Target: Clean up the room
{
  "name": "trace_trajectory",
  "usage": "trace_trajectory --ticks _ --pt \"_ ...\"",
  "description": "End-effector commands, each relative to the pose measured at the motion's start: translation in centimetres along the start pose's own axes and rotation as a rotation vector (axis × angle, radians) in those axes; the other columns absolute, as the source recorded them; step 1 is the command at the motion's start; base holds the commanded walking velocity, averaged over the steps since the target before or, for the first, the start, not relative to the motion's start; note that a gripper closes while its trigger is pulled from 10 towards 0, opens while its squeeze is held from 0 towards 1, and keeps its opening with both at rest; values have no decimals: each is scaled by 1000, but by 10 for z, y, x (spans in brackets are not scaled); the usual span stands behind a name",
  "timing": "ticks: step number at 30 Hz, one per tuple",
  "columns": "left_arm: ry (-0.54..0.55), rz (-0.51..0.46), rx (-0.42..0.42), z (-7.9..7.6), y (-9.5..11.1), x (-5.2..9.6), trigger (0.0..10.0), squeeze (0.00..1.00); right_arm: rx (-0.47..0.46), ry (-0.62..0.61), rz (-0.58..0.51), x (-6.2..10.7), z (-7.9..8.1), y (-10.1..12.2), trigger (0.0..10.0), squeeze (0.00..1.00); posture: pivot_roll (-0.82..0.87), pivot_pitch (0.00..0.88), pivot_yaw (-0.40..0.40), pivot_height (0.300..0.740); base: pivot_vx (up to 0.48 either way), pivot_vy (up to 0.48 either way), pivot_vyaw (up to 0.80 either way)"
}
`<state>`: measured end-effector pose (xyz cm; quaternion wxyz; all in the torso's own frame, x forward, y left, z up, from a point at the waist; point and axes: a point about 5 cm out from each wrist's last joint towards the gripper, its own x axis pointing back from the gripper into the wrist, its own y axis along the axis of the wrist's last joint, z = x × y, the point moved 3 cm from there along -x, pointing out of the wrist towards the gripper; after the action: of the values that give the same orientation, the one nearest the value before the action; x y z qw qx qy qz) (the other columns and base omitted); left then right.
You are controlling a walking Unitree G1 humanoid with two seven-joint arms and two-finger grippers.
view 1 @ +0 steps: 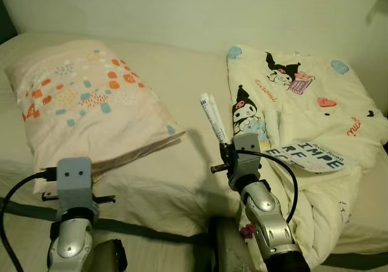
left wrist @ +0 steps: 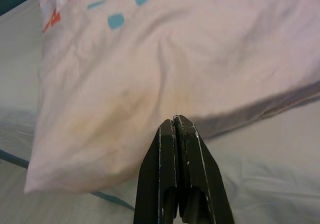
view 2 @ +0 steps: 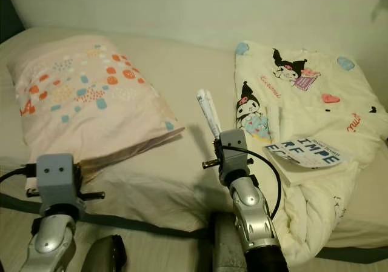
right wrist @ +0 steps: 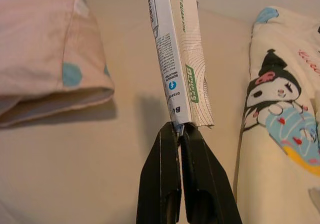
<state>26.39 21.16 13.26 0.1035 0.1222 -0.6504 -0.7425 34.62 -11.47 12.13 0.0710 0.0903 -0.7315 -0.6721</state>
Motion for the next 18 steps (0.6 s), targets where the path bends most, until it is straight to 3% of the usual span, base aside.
trace_trajectory --ticks 1,18 --pt "-12 26 -6 -3 -9 2 10000 0 -18 -16 21 4 -2 -4 10000 0 -8 108 -92 611 0 0 0" --pt "-20 11 -3 -5 -9 3 10000 0 -39 -13 41 9 4 -5 10000 0 -7 103 -93 661 0 0 0"
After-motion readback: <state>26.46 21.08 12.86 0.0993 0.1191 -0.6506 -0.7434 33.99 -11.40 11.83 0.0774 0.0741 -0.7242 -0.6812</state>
